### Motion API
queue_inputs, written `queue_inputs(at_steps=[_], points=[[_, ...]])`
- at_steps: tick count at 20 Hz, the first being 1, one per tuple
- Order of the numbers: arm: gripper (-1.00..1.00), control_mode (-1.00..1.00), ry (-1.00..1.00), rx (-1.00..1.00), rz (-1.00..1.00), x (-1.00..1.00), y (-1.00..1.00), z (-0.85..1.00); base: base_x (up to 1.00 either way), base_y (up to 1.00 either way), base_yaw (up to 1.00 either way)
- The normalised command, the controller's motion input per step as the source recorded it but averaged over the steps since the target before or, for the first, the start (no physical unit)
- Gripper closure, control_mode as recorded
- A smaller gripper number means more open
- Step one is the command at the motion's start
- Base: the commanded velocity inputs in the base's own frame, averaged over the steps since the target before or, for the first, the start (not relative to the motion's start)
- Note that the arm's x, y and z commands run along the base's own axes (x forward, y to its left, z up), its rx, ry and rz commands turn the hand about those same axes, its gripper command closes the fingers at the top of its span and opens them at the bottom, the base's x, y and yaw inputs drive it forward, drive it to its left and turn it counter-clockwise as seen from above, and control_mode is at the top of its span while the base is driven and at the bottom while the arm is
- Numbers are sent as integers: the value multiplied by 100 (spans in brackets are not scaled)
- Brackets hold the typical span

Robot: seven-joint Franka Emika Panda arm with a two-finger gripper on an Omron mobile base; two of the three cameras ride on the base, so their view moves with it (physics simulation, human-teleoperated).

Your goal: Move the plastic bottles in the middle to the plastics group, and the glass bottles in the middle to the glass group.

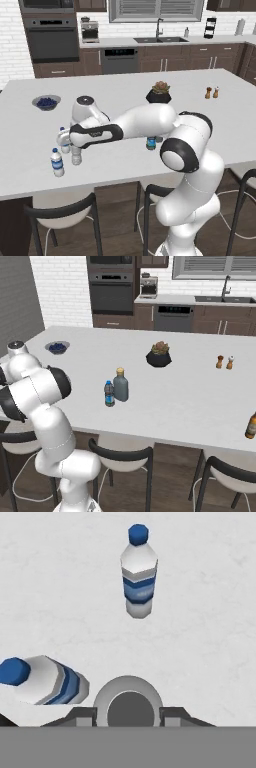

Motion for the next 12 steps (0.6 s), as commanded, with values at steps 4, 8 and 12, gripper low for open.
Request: queue_inputs(at_steps=[4,8,12], points=[[100,-100,0,0,0,0,0,-13,0,0,0],[100,-100,0,0,0,0,0,-34,0,0,0],[100,-100,0,0,0,0,0,-16,0,0,0]])
